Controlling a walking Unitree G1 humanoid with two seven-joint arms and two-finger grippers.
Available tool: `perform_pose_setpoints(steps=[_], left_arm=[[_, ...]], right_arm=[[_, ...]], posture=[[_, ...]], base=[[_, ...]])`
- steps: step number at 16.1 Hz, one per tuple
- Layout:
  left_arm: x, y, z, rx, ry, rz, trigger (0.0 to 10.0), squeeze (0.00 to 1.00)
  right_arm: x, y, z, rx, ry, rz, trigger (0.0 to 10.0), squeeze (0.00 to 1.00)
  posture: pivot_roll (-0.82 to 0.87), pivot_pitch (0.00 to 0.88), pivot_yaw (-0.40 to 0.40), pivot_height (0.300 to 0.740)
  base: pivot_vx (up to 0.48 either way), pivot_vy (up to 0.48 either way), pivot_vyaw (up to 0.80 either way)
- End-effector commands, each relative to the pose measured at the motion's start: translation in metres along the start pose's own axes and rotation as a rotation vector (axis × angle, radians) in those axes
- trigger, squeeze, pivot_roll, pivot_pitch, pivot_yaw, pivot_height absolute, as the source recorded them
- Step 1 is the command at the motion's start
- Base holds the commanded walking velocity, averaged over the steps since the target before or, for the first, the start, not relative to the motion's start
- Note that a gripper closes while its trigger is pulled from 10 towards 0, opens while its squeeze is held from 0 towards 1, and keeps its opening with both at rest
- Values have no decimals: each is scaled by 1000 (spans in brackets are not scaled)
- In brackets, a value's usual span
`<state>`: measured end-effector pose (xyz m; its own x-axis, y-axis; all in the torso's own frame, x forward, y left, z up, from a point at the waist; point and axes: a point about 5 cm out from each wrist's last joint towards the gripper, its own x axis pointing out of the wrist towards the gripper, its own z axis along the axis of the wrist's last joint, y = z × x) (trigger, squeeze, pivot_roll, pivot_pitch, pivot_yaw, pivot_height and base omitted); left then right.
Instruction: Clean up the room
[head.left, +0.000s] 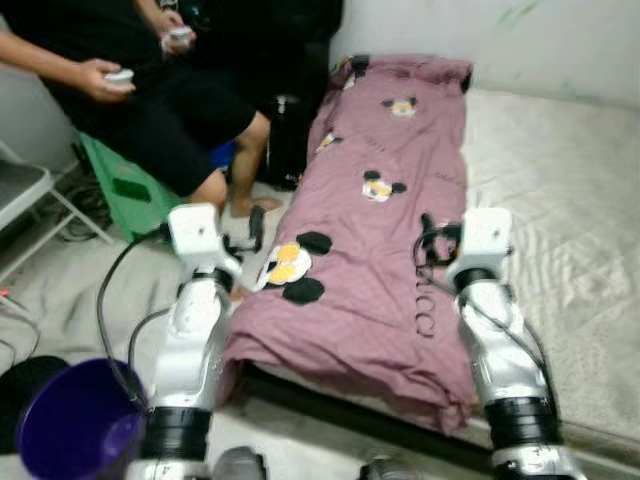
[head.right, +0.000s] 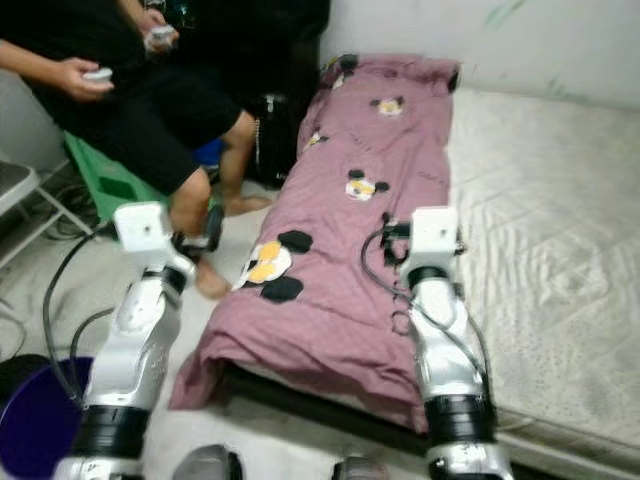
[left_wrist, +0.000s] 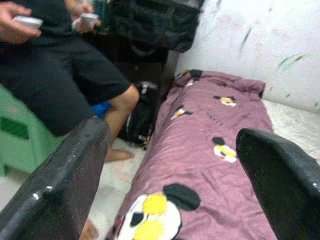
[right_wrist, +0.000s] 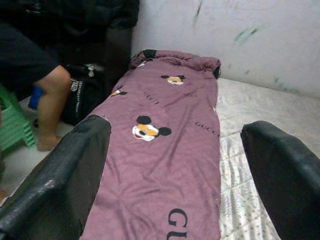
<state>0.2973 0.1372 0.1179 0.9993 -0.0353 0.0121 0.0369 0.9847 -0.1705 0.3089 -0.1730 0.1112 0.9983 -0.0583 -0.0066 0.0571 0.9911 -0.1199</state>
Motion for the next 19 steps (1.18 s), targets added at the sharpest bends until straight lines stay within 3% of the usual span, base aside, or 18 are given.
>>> perform_pose_setpoints(steps=[1, 10, 15, 19], left_arm=[[2, 0, 4, 4, -11, -2, 10000, 0], [-1, -5, 3, 2, -7, -46, 10000, 0], [-2, -1, 0, 6, 5, -53, 10000, 0], [4, -1, 2, 12, 0, -75, 10000, 0]], right_arm=[[1, 0, 2, 1, -6, 4, 10000, 0], [0, -1, 0, 1, 4, 4, 10000, 0], [2, -1, 1, 18, -3, -16, 10000, 0], [6, 8, 1, 44, -12, -11, 10000, 0]], posture=[[-92, 0, 26, 740], [-94, 0, 22, 740], [-101, 0, 40, 740], [-101, 0, 58, 740]], base=[[0, 0, 0], [0, 0, -469], [0, 0, -800], [0, 0, -800]])
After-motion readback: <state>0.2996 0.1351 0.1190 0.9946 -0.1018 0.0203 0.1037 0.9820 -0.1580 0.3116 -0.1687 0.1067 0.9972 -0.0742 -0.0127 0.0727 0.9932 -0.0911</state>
